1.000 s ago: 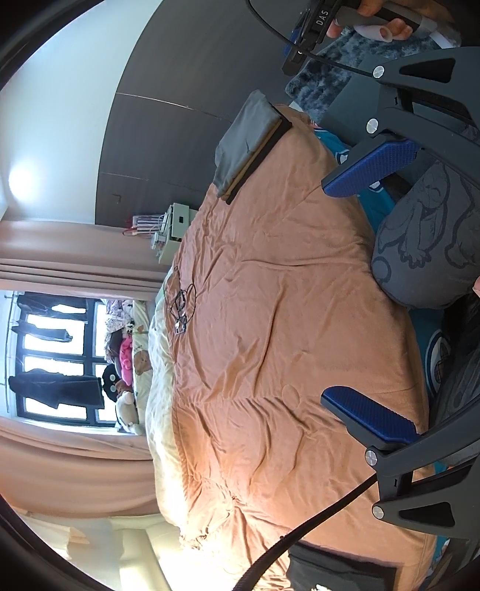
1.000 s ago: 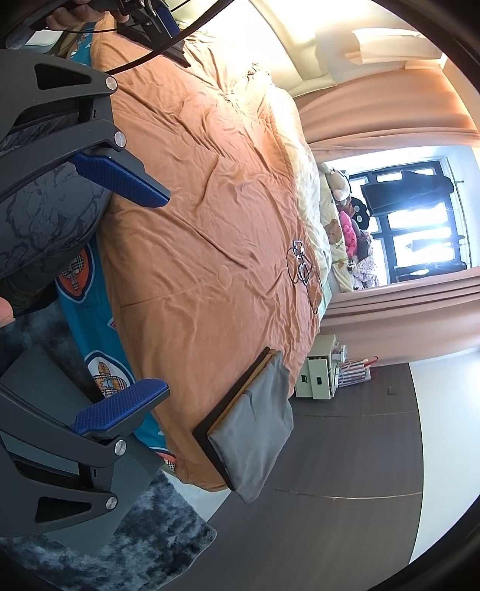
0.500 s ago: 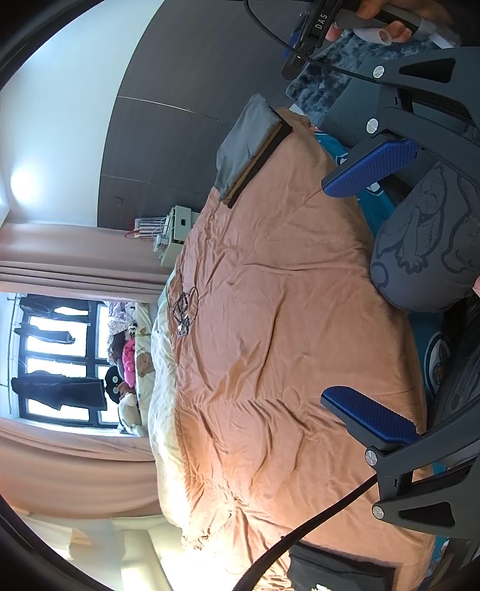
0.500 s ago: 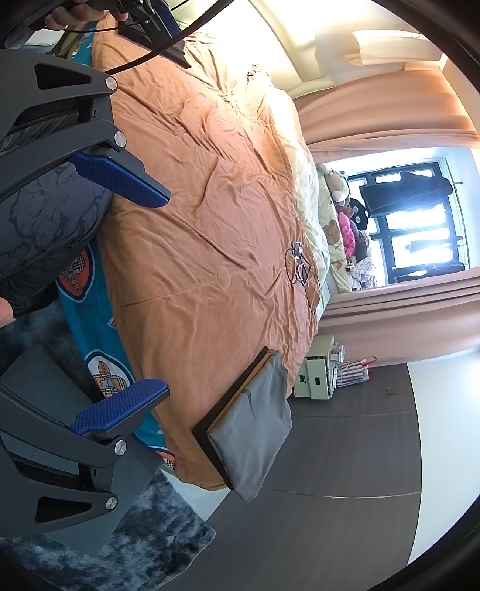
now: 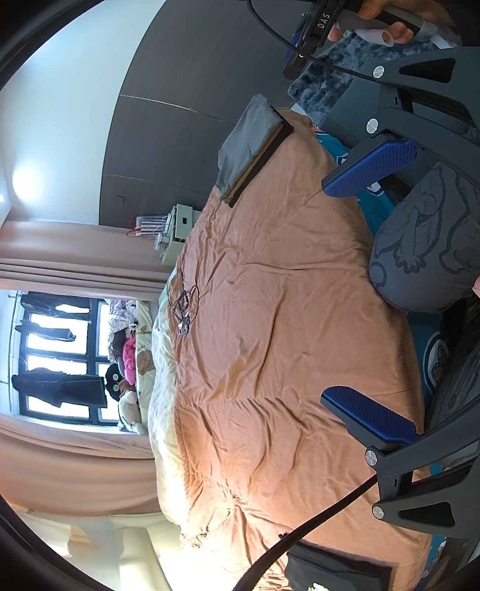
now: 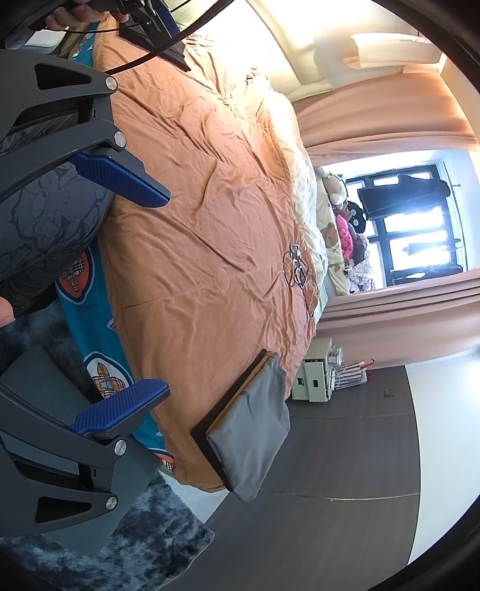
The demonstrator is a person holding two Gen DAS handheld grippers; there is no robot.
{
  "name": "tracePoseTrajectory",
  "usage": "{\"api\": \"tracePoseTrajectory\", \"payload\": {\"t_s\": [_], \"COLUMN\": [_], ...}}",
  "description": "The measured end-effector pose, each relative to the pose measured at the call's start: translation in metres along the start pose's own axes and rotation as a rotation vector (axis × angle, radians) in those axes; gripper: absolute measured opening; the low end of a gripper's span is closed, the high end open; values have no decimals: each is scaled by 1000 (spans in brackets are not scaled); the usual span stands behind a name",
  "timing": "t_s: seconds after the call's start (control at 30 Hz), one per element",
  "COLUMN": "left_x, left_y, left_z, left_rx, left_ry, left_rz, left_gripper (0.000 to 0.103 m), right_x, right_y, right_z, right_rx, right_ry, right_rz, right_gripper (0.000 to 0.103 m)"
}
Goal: Fold small clothes
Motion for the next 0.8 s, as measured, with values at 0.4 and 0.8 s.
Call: {"api": "tracePoseTrajectory", "payload": {"t_s": [0.4,0.8], "left_x": [5,9], "left_y": [1,-1], "left_z": [0,1], "left_rx": [20,22], "left_ry": [-22,-24], "left_rz": [-1,6], "left_gripper": [103,103], "right_x": [-1,0], "right_y": [2,2], "right_z": [1,2], "right_rx": [9,15], "right_ry": [-8,-7], "right_rz": [-2,4], "right_gripper": [94,94]}}
Point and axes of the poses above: each gripper's, at about its wrist camera, not at the fingertips, and x roughly against the way its jaws point, z to its right, y to its underside, the point moved 4 cm from there along -x, roughly the way its jaws point, and after that the axes turned 2 degrees about z, right-handed, at the moved point
